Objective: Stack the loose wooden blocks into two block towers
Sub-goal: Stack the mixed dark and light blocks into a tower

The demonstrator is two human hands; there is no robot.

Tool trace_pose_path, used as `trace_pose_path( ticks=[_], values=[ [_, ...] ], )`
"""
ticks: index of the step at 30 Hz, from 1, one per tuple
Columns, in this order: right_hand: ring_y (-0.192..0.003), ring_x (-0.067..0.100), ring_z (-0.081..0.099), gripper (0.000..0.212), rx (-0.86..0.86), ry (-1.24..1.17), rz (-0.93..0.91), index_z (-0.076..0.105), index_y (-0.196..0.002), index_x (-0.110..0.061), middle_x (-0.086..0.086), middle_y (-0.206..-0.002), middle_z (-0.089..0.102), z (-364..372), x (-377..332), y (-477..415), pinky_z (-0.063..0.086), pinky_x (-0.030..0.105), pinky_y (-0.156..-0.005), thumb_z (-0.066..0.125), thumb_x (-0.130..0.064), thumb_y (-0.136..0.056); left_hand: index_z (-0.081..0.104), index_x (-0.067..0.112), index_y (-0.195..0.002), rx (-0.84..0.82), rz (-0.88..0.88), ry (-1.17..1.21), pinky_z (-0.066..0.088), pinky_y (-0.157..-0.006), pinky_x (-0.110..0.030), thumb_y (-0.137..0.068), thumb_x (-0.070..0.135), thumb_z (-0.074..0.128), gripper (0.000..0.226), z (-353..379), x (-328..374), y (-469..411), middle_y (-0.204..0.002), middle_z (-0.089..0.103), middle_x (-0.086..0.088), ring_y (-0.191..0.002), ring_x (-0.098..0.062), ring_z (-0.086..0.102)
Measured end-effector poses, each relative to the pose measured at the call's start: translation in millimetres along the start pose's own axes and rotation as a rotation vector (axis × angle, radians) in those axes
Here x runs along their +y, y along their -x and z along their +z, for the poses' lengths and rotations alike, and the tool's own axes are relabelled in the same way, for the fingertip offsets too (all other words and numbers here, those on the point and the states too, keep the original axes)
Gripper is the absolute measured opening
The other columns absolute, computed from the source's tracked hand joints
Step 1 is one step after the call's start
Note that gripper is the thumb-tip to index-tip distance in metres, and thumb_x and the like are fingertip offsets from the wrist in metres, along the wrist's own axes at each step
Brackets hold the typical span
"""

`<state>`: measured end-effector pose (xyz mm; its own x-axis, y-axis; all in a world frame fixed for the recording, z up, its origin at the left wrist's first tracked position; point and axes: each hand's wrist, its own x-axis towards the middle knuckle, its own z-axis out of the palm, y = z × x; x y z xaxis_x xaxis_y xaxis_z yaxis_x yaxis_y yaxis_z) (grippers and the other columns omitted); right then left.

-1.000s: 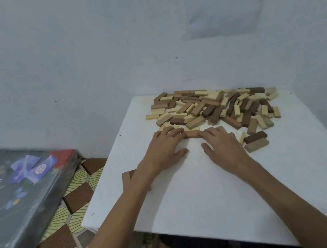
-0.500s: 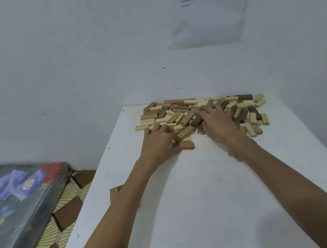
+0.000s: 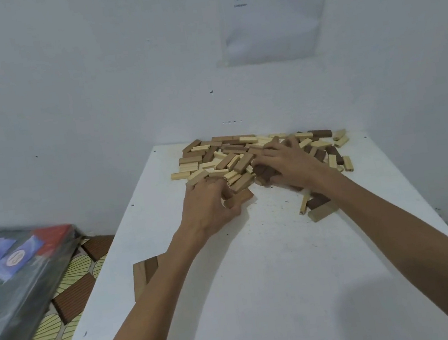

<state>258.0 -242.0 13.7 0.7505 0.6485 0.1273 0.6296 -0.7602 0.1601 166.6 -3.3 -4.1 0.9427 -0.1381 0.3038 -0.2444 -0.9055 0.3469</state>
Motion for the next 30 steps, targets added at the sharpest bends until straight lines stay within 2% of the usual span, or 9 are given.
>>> trace_pose_path(
  ticks=[5,9,12,17,20,22,24,27,30],
  values=[
    [-0.131,0.026,0.052,0.057,0.161,-0.13,0.014,0.062,-0.132,-0.02,0.002,-0.136,0.062,-6,-22,28,0.03,0.057,-0.103,0.081,-0.037,-0.081,0.061,0.022,-0.079,-0.057,-0.223,0.073,0.047,-0.07,-0.035,-0.084,0.047,0.074,0.028,-8,7,30,-0.083,0.067,0.009,-0.083,-0.019,0.062],
    [-0.126,0.019,0.044,0.056,-0.019,-0.259,0.035,0.056,-0.138,-0.029,-0.002,-0.132,0.055,-12,-54,58,0.027,0.039,-0.102,0.071,-0.048,-0.088,0.06,0.015,-0.084,-0.085,-0.336,0.121,0.052,-0.069,-0.039,-0.088,0.047,0.07,0.033,-10,17,59,-0.083,0.066,0.004,-0.079,-0.019,0.06],
    [-0.112,0.017,0.046,0.059,-0.061,-0.282,0.055,0.06,-0.134,-0.028,-0.004,-0.115,0.06,-15,-74,77,0.038,0.034,-0.1,0.068,-0.06,-0.085,0.06,0.007,-0.081,-0.075,-0.383,0.139,0.049,-0.065,-0.041,-0.092,0.055,0.063,0.049,-8,29,79,-0.076,0.064,-0.002,-0.074,-0.023,0.059],
    [-0.111,0.018,0.054,0.072,-0.143,-0.365,0.225,0.057,-0.136,-0.022,-0.001,-0.116,0.063,-15,-98,99,0.046,0.034,-0.085,0.067,-0.069,-0.082,0.065,0.01,-0.068,-0.077,-0.37,0.089,0.045,-0.073,-0.035,-0.086,0.056,0.069,0.05,-5,36,101,-0.087,0.056,0.002,-0.094,-0.02,0.049],
    [-0.091,0.013,0.054,0.07,-0.076,-0.478,0.294,0.066,-0.115,-0.018,-0.008,-0.095,0.06,-9,-112,112,0.049,0.034,-0.078,0.069,-0.075,-0.075,0.065,0.013,-0.062,-0.099,-0.365,0.062,0.046,-0.078,-0.036,-0.084,0.06,0.069,0.053,-6,43,110,-0.089,0.055,0.002,-0.099,-0.021,0.047],
    [-0.088,0.01,0.051,0.071,-0.048,-0.546,0.348,0.067,-0.116,-0.017,-0.014,-0.088,0.051,-4,-121,123,0.045,0.031,-0.077,0.064,-0.077,-0.078,0.065,0.016,-0.061,-0.119,-0.362,0.058,0.047,-0.08,-0.036,-0.082,0.064,0.07,0.053,-7,49,117,-0.089,0.055,0.003,-0.1,-0.02,0.048],
    [-0.091,0.01,0.056,0.066,-0.045,-0.658,0.411,0.062,-0.13,-0.016,-0.013,-0.095,0.055,-7,-124,134,0.044,0.028,-0.08,0.055,-0.069,-0.091,0.066,0.018,-0.072,-0.138,-0.34,0.07,0.046,-0.082,-0.035,-0.079,0.066,0.072,0.049,-9,49,126,-0.093,0.056,0.006,-0.1,-0.018,0.047],
    [-0.075,0.01,0.071,0.043,-0.14,-0.961,0.458,0.053,-0.142,-0.019,-0.007,-0.103,0.066,-20,-113,147,0.052,0.025,-0.077,0.052,-0.038,-0.103,0.059,0.021,-0.113,-0.229,-0.221,0.08,0.043,-0.09,-0.032,-0.079,0.054,0.076,0.051,-14,40,138,-0.116,0.053,0.007,-0.112,-0.016,0.046],
    [-0.084,0.005,0.066,0.061,-0.237,-0.905,0.335,0.045,-0.15,-0.023,-0.014,-0.117,0.061,-23,-100,157,0.052,0.018,-0.08,0.063,-0.015,-0.092,0.039,0.019,-0.148,-0.351,-0.106,0.187,0.037,-0.098,-0.024,-0.082,0.035,0.076,0.076,-17,35,137,-0.141,0.044,0.005,-0.126,-0.015,0.043]
  ],
)
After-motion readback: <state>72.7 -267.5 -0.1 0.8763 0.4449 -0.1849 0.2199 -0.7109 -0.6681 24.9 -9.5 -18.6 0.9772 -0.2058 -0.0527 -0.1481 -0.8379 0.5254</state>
